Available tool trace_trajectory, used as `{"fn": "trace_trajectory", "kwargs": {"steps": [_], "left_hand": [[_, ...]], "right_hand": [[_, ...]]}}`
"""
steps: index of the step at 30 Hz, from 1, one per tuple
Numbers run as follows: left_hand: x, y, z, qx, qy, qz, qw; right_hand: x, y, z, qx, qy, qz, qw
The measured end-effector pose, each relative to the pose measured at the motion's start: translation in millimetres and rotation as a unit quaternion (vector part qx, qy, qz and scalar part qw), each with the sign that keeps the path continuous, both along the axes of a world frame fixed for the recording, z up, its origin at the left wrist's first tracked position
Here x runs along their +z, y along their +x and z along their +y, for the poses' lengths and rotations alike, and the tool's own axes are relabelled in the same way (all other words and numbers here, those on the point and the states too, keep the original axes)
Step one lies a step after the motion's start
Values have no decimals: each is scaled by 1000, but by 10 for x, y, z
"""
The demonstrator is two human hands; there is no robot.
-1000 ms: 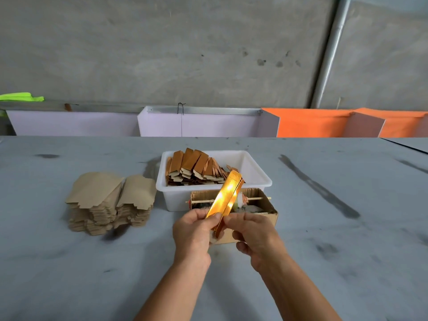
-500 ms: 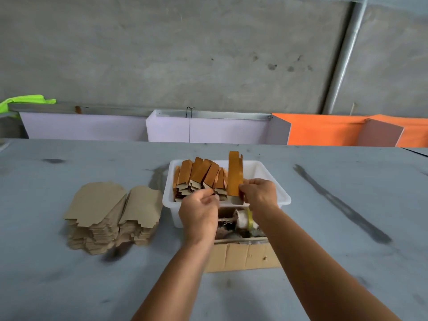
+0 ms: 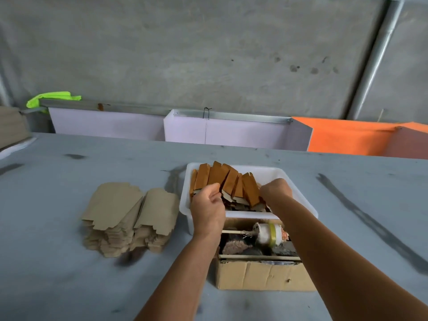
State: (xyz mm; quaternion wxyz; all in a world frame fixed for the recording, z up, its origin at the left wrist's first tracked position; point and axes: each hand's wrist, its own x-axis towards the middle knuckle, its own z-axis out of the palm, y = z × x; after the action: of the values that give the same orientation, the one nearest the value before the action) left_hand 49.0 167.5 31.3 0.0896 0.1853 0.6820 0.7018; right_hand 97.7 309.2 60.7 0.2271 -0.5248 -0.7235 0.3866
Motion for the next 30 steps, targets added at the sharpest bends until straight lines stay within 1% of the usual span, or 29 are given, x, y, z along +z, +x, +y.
{"fn": "trace_trajectory", "kwargs": {"steps": [2,4,5,6,8,10,12,15,17,19,21,25,28,30], "left_hand": [[3,-5,-60,0,3,-8,1000],[-42,-1,-149,11,15,-18,1000],[-63,3,-207,23,23,-26,999],[-91,1,-265,42,36,-35,998],[-148,-28,-392,94,67,-57,992],[-208,-61,-513,140,86,-72,984],[-262,-88,-631,177,87,-80,977],[-352,-132,-811,219,73,-94,968],[-407,-169,-934,242,71,-101,962],[-447,-192,-1041,258,61,-108,958],[-460,-194,-1117,264,67,-111,956],[-447,-161,-1169,263,59,-112,956],[-454,-156,-1182,261,61,-110,957],[-464,-148,-1196,259,62,-112,957]], "right_hand": [[-39,-22,-65,22,69,-94,993],[-42,-41,-202,42,190,-185,963],[-23,-54,-308,51,252,-196,946],[-12,-74,-425,67,298,-174,936],[-25,-132,-703,133,346,-77,926],[-63,-192,-1023,236,371,-11,898],[-113,-287,-1288,326,386,7,863],[-182,-485,-1551,399,382,9,834],[-222,-612,-1675,427,377,-27,821],[-260,-711,-1770,442,367,-86,814],[-302,-775,-1832,432,387,-143,802],[-428,-787,-1920,415,461,-224,751],[-543,-760,-1986,416,524,-244,702],[-582,-751,-2006,415,545,-236,689]]}}
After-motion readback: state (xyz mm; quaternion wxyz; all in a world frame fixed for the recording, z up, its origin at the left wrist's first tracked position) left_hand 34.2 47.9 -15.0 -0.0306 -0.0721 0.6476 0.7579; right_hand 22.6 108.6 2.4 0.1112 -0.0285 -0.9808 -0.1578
